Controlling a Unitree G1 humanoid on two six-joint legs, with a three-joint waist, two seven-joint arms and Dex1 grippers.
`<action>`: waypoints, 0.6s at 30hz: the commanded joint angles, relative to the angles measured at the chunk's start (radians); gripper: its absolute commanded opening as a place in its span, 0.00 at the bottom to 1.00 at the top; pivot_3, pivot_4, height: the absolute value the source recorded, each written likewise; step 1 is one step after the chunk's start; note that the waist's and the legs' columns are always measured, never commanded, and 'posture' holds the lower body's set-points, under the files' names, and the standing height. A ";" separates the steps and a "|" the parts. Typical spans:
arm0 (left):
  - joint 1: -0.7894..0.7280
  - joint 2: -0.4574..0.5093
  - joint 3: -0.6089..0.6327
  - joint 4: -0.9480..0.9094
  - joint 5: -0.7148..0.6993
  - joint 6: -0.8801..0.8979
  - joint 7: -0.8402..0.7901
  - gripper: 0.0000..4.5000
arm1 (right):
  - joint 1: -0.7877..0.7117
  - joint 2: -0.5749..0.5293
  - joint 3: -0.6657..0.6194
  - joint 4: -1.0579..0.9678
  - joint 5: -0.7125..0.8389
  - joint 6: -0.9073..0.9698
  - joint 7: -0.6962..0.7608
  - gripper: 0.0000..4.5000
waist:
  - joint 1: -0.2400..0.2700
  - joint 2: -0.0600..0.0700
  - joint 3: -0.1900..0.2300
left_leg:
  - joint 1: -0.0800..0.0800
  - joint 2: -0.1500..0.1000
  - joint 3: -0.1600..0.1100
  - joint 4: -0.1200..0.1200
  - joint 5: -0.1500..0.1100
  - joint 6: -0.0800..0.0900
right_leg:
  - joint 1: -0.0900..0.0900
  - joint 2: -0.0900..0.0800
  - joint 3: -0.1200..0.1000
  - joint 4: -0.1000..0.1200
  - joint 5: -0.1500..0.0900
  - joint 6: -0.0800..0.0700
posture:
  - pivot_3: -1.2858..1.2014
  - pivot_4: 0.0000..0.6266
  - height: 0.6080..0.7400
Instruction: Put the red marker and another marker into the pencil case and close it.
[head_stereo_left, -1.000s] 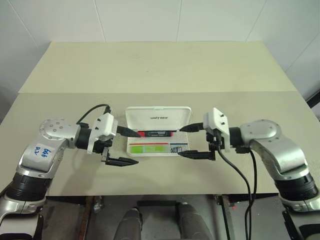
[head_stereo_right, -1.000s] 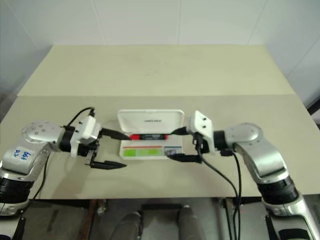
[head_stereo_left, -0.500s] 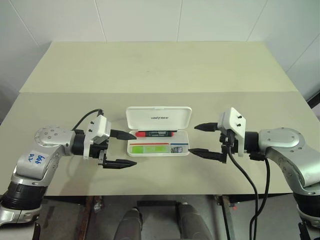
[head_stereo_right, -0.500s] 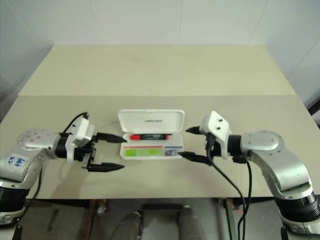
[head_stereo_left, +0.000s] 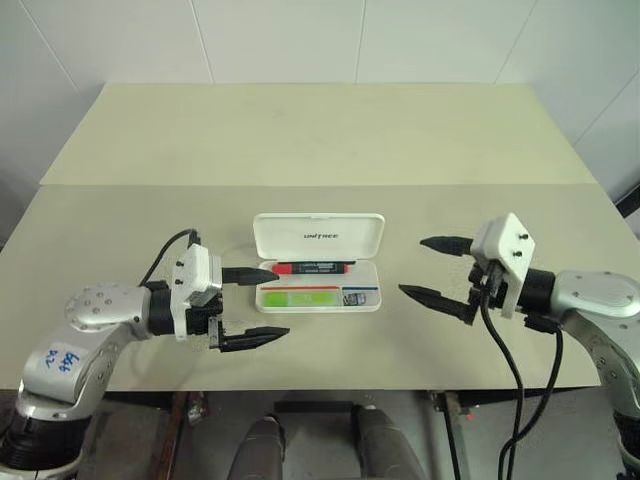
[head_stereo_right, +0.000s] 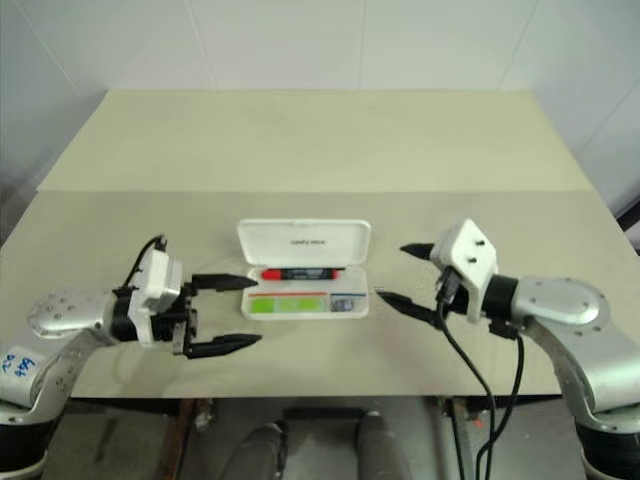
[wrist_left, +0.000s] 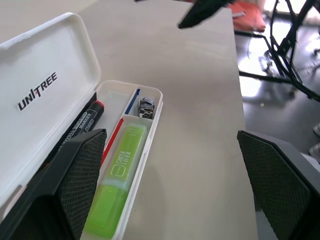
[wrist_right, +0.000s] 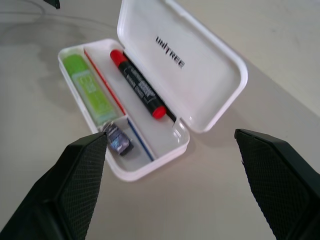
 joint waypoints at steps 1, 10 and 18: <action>0.031 0.003 0.029 -0.063 -0.022 0.003 0.031 1.00 | 0.033 -0.017 -0.037 -0.056 0.005 -0.029 -0.015 0.95 | 0.001 0.000 0.000 | 0.000 0.000 0.000 0.000 0.000 0.000 | 0.000 0.000 0.000 0.000 -0.001 -0.002 | 0.52 0.24 1.00; 0.012 0.000 -0.006 -0.062 0.000 -0.013 0.067 1.00 | 0.077 -0.026 -0.026 -0.004 -0.053 -0.114 -0.021 0.95 | 0.005 -0.001 0.000 | 0.002 0.000 0.002 0.002 0.000 0.000 | 0.003 0.000 0.001 -0.002 -0.007 -0.014 | 0.52 0.24 1.00; -0.086 0.030 -0.026 0.094 0.063 -0.100 0.009 1.00 | 0.066 0.019 0.040 0.047 -0.126 -0.220 -0.044 0.95 | 0.009 -0.001 0.000 | 0.002 0.000 0.002 0.001 0.000 0.000 | 0.004 0.000 0.001 -0.004 -0.007 -0.015 | 0.52 0.24 1.00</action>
